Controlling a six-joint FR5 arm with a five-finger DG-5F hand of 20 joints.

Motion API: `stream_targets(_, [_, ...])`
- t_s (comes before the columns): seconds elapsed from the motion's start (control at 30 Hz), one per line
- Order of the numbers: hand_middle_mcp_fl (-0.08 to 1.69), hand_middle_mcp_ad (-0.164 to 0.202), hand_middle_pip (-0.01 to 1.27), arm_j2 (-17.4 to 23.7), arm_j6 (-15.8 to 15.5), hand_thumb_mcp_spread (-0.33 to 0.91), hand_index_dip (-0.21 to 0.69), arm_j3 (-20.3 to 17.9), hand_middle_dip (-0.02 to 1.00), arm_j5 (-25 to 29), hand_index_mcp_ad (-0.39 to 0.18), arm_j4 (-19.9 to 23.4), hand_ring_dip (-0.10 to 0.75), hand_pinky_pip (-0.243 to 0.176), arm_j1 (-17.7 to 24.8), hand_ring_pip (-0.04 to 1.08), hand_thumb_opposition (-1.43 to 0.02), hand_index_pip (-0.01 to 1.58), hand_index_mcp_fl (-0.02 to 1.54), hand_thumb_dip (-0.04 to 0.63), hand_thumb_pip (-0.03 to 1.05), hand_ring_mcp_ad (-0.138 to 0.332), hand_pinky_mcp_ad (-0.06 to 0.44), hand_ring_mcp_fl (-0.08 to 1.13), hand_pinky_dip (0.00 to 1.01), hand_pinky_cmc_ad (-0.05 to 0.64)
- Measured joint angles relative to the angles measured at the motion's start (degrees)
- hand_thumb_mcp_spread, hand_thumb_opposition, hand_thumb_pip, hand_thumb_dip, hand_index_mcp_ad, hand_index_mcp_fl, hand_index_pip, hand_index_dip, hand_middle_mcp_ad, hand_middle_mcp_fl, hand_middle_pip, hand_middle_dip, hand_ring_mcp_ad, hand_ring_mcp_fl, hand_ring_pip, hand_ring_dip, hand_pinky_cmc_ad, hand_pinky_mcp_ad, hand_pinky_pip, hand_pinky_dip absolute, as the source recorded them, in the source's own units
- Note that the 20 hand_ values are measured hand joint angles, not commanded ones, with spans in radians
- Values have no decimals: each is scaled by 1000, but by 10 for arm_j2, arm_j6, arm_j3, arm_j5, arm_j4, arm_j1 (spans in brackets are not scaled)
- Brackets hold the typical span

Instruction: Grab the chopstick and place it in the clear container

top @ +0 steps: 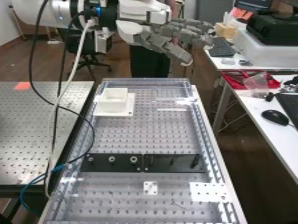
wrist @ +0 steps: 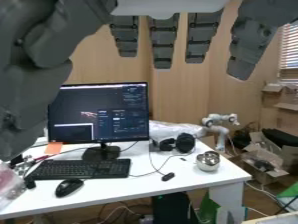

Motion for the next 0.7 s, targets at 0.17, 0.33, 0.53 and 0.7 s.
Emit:
stream_targets(0.17, [17, 84, 138, 2, -1, 59, 87, -1, 255, -2, -82, 1, 101, -110, 0, 94, -744, 61, 12, 17, 593, 145, 377, 0, 185, 475])
stream_targets(0.33, [21, 84, 138, 4, 1, 59, 87, -5, 255, 12, -80, 6, 101, -110, 4, 94, -747, 61, 14, 17, 585, 145, 377, 0, 185, 475])
stream_targets(0.53, [21, 82, 138, 4, 2, 59, 87, -6, 255, -6, -89, 8, 101, -110, 3, 94, -744, 61, 14, 17, 585, 145, 377, 0, 185, 475])
stream_targets(0.7, [21, 86, 138, 5, 2, 59, 87, -7, 255, 1, -84, 11, 101, -110, 4, 94, -744, 61, 14, 17, 585, 145, 377, 0, 185, 475])
